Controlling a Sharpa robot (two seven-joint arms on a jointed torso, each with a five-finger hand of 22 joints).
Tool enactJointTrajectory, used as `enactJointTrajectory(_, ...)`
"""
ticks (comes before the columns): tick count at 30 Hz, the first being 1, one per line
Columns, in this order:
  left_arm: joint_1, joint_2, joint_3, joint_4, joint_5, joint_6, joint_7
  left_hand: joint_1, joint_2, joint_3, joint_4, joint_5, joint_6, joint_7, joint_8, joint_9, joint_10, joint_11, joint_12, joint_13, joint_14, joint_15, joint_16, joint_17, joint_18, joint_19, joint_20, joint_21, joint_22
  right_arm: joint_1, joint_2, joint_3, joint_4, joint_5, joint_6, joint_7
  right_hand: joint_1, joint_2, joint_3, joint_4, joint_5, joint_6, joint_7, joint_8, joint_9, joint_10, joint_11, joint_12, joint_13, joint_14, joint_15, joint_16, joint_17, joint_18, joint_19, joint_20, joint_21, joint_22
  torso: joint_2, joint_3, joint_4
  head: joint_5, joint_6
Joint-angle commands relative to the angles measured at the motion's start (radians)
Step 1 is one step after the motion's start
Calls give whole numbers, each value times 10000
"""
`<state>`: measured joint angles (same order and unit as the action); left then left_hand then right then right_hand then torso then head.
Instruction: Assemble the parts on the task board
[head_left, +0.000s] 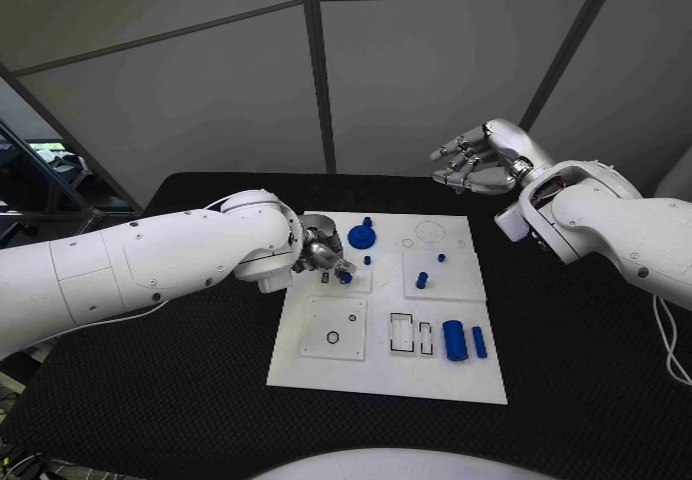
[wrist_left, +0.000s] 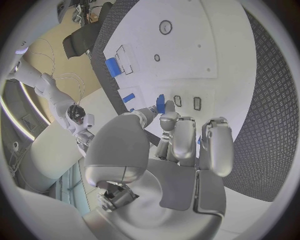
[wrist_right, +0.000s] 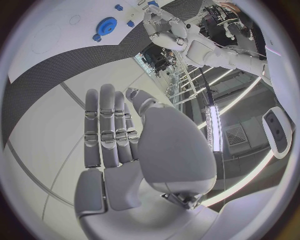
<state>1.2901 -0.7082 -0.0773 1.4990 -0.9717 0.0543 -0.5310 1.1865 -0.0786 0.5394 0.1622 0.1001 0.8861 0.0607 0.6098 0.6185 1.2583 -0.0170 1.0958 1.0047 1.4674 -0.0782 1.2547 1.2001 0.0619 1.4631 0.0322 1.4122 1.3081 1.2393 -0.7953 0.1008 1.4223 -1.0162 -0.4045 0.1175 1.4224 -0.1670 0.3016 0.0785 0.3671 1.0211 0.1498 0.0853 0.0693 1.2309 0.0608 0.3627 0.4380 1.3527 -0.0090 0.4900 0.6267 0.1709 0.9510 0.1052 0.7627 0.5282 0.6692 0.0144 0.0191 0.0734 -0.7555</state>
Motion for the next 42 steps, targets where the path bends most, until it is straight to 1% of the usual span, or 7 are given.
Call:
enactJointTrajectory(1, -35, -161, 1, 264, -121, -1278, 240, -75, -79, 1761, -1658, 66, -24, -43, 59, 47, 115, -16, 44, 38, 218, -20, 5, 17, -99, 113, -36, 56, 122, 23, -15, 8, -9, -9, 38, 46, -95, 8, 45, 25, 61, 68, 22, -35, -1, 85, -9, -66, -11, 64, 19, -43, 12, 105, 45, 19, -60, -16, -6, 12, 22, 21, 5)
enactJointTrajectory(5, -160, -347, -2, 540, -551, -1928, 294, -99, -160, 1884, -1704, 115, 0, -54, 89, 87, 181, -28, 88, 87, 218, -31, 4, 18, -115, 150, -46, 106, 206, 23, -29, 7, -30, -4, 36, 48, -97, 8, 45, 26, 61, 68, 22, -35, -1, 85, -9, -66, -11, 65, 19, -45, 12, 105, 45, 19, -60, -16, -13, 35, 53, 16, -6)
enactJointTrajectory(9, -373, -476, -3, 766, -1028, -2530, 311, -113, -230, 1996, -1739, 139, 25, -65, 112, 119, 235, -40, 121, 125, 222, -41, 11, 27, -131, 186, -56, 157, 291, 23, -47, 7, -37, -2, 33, 48, -97, 8, 45, 26, 61, 68, 22, -35, -1, 85, -9, -66, -11, 65, 19, -45, 12, 105, 45, 19, -60, -16, -16, 59, 77, 1, -27)
enactJointTrajectory(17, -814, -575, -5, 983, -1833, -3883, 388, -149, -326, 2179, -1770, 192, 65, -76, 141, 164, 288, -55, 117, 122, 224, -56, 13, 31, -141, 214, -72, 190, 346, 22, -88, 5, -30, -1, 24, 47, -136, 13, 41, 45, 63, 65, 21, -40, -2, 93, -7, -69, -17, 77, 21, -64, 22, 105, 45, 22, -69, -19, -9, 52, 56, -8, 4)
enactJointTrajectory(22, -1058, -539, -6, 980, -2226, -4425, 361, -173, -389, 2279, -1786, 213, 96, -87, 158, 189, 341, -67, 137, 146, 226, -66, 16, 35, -146, 231, -82, 209, 378, 22, -108, 5, -5, -1, 18, 56, -155, 13, 39, 53, 64, 62, 22, -43, -3, 95, -7, -71, -19, 83, 21, -73, 27, 105, 46, 23, -73, -20, -10, 54, 55, 6, 23)
enactJointTrajectory(27, -1166, -487, -7, 949, -2499, -4600, 304, -178, -405, 2306, -1791, 218, 103, -90, 161, 195, 359, -70, 150, 161, 227, -69, 17, 37, -148, 235, -84, 215, 388, 21, -111, 4, 0, -1, 14, 67, -155, 13, 39, 53, 64, 62, 22, -43, -3, 95, -7, -71, -19, 83, 21, -73, 27, 105, 46, 23, -73, -20, 6, 45, 52, 8, 25)
enactJointTrajectory(42, -1313, -259, -10, 689, -3017, -4173, 176, -181, -438, 2377, -1807, 228, 112, -93, 165, 209, 353, -76, 106, 112, 228, -75, 18, 38, -141, 226, -91, 194, 356, 20, -85, 3, -5, -1, 32, 92, -164, 12, 38, 56, 65, 59, 21, -46, -4, 94, -7, -73, -22, 84, 22, -81, 29, 105, 45, 23, -77, -22, 5, 46, 46, 2, -44)
